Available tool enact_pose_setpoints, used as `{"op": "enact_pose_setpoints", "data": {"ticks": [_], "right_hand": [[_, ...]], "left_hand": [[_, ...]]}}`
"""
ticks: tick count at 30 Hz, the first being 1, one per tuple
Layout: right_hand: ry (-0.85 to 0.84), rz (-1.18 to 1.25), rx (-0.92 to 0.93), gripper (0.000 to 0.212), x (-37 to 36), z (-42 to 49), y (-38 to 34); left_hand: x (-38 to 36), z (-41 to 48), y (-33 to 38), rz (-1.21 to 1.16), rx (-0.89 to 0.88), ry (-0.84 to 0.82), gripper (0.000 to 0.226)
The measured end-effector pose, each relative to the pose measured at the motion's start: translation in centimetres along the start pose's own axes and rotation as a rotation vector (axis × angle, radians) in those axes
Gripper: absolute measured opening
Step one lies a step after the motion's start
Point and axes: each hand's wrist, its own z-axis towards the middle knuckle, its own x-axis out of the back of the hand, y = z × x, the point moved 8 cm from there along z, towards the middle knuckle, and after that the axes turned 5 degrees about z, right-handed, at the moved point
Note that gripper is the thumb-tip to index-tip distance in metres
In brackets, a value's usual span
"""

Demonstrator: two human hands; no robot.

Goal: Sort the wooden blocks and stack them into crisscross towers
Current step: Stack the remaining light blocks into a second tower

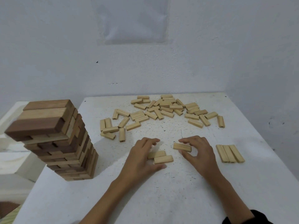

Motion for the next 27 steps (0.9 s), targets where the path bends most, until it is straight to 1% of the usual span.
{"op": "enact_pose_setpoints", "data": {"ticks": [2,5,7,11,13,15,17,18,19,20,21,22,23,24,25,27], "right_hand": [[0.019,0.004,-0.038,0.035,0.8,0.1,0.3],[0.025,0.033,-0.12,0.031,1.7,0.3,1.2],[0.029,0.072,-0.153,0.03,1.7,0.3,1.6],[0.026,0.11,-0.132,0.025,0.6,0.4,0.8],[0.005,0.111,-0.121,0.023,-0.3,0.7,0.2],[-0.04,0.087,-0.102,0.022,-1.1,0.9,-0.2],[-0.063,0.064,-0.092,0.02,-1.3,1.0,-0.6],[-0.059,0.057,-0.095,0.024,-1.1,0.9,-0.8],[-0.061,0.028,-0.105,0.041,-0.8,0.7,-1.0],[-0.091,-0.039,-0.114,0.065,-0.7,0.4,-0.9],[-0.164,-0.14,-0.137,0.089,-1.0,0.0,-0.7],[-0.267,-0.25,-0.169,0.108,-1.4,-0.6,-0.4],[-0.362,-0.344,-0.191,0.119,-1.9,-1.3,-0.2],[-0.43,-0.393,-0.2,0.123,-2.3,-1.9,-0.2],[-0.46,-0.401,-0.202,0.124,-2.4,-2.3,-0.3],[-0.452,-0.377,-0.206,0.122,-2.4,-2.6,-0.4]], "left_hand": [[0.7,0.1,-0.7,-0.028,0.051,0.045,0.069],[1.0,0.3,-1.2,-0.113,0.082,0.077,0.061],[0.8,0.3,-0.9,-0.142,0.063,0.079,0.055],[0.1,0.4,-0.1,-0.163,0.003,0.038,0.051],[-0.1,0.6,0.0,-0.173,-0.018,0.026,0.057],[0.1,0.6,-0.2,-0.166,0.006,0.027,0.071],[0.2,0.6,-0.2,-0.079,0.006,0.006,0.087],[0.1,0.4,-0.3,-0.013,0.005,-0.022,0.096],[-0.2,0.2,-0.4,0.062,0.013,-0.061,0.105],[-0.6,0.0,-0.6,0.147,0.028,-0.108,0.108],[-1.1,-0.4,-0.9,0.237,0.041,-0.157,0.105],[-1.7,-0.7,-1.0,0.322,0.043,-0.196,0.101],[-2.2,-1.0,-1.0,0.387,0.033,-0.218,0.1],[-2.5,-1.1,-0.9,0.427,0.017,-0.23,0.101],[-2.7,-1.2,-0.8,0.442,0.008,-0.239,0.103],[-3.0,-1.1,-0.8,0.444,0.0,-0.254,0.107]]}}
